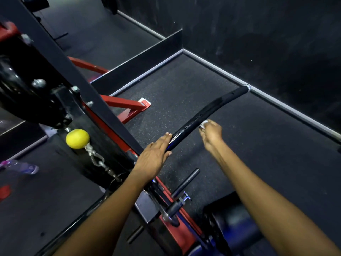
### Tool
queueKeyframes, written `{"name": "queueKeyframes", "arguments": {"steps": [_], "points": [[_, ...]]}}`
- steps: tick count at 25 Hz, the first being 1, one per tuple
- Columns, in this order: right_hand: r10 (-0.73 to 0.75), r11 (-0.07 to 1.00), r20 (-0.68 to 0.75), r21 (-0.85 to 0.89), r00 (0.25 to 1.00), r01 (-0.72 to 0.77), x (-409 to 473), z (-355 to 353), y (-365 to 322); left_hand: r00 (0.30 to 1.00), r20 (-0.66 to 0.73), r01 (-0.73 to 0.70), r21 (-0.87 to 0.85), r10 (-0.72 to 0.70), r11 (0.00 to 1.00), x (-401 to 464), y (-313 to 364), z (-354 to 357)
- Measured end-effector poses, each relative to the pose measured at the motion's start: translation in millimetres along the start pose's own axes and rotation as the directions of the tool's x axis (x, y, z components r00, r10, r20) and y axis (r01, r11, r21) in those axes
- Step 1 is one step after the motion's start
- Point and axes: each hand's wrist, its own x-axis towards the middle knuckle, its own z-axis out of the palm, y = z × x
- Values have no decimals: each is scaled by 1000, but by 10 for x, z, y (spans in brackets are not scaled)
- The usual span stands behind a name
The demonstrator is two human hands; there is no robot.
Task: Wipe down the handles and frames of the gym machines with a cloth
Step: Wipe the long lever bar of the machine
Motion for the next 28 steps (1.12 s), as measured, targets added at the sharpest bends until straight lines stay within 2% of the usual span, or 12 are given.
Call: {"name": "queueKeyframes", "arguments": {"steps": [3,5,7,10,11,13,16,18,20,23,25,28], "points": [[156,974,144,-186,977,-128,-403,94,315,1000,2,3,61,-3,998,-89,-14,8],[263,957,294,-197,919,-211,-779,126,496,1000,4,10,76,-10,997,-93,15,-9],[290,957,258,-102,922,-272,-725,161,441,1000,-1,14,81,-14,997,-113,27,-27],[198,950,89,227,976,-214,-497,280,332,999,-25,27,104,-24,994,-246,47,-45],[204,954,101,201,974,-221,-604,311,382,1000,-18,27,125,-25,992,-315,57,-56],[276,955,246,35,929,-293,-923,331,654,999,16,24,217,-28,976,-467,65,-99],[450,893,430,-200,783,-404,-1161,275,783,999,22,-28,258,24,966,-769,1,-170],[472,878,393,-125,789,-462,-1094,316,719,997,-7,-76,265,81,961,-1020,-38,-151],[384,915,303,1,872,-403,-1170,425,785,996,-6,-83,245,87,966,-1379,-123,-41],[327,942,342,-46,881,-332,-1630,489,1006,995,-74,-40,267,62,963,-2029,-360,57],[359,933,337,-106,870,-344,-1963,431,1123,992,-121,70,310,-33,948,-2448,-610,20],[455,887,222,-199,862,-417,-2542,401,1475,961,-161,261,260,-225,929,-2929,-955,-100]]}}
